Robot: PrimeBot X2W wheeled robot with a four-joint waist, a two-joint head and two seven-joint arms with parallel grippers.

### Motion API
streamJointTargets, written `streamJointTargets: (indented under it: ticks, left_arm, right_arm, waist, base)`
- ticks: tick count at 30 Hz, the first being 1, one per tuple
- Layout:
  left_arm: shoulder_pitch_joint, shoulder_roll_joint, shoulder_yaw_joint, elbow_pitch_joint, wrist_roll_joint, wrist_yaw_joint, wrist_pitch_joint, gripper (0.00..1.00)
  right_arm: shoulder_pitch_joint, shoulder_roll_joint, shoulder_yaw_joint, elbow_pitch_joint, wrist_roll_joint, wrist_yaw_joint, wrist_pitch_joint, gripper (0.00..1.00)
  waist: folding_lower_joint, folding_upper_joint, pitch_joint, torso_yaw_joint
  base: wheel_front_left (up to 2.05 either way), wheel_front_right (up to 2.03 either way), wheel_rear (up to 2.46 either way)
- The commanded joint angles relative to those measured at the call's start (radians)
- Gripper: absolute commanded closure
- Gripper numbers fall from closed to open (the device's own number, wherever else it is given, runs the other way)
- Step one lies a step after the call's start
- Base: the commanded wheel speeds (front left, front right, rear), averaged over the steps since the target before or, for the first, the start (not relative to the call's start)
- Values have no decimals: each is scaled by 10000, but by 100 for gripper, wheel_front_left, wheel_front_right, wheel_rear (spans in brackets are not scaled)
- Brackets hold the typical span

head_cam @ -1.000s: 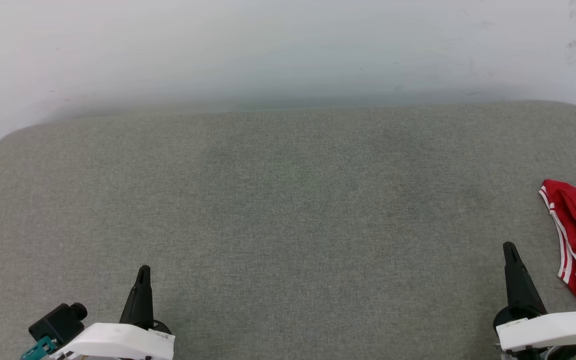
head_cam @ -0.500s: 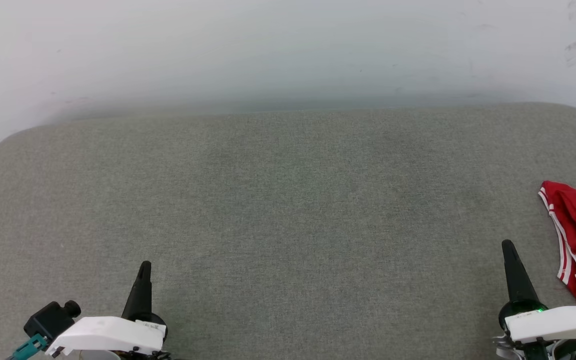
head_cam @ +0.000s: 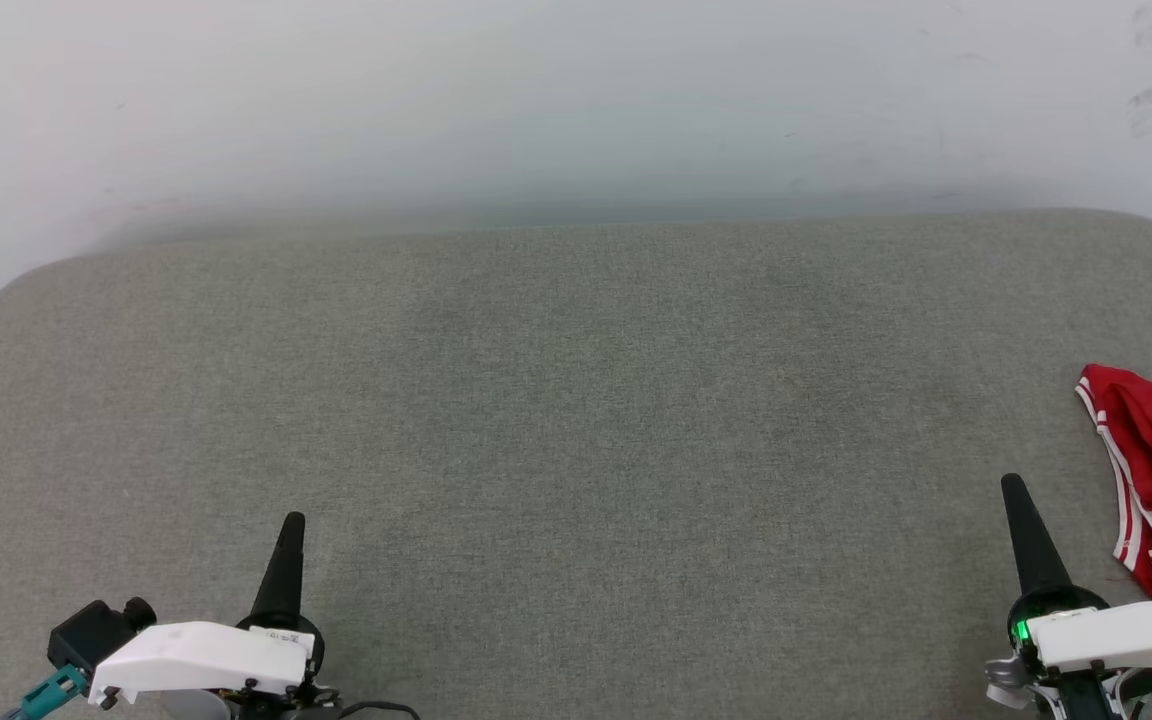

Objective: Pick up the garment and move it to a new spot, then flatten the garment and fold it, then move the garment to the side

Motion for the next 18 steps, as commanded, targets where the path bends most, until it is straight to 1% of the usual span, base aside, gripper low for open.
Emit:
streamJointTargets:
  ticks: [1, 18]
  left_arm:
    - [-210, 42, 48, -9, -295, -73, 64, 100]
    - [-475, 22, 201, 254, -1964, -251, 490, 100]
  right_arm:
    - [-254, -76, -24, -13, 299, 2, 55, 100]
    - [-473, -51, -114, 252, 1938, 1, 477, 100]
  waist:
    - [0, 0, -6, 1]
    - [0, 0, -75, 6]
  base:
    - [0, 0, 0]
    - [0, 0, 0]
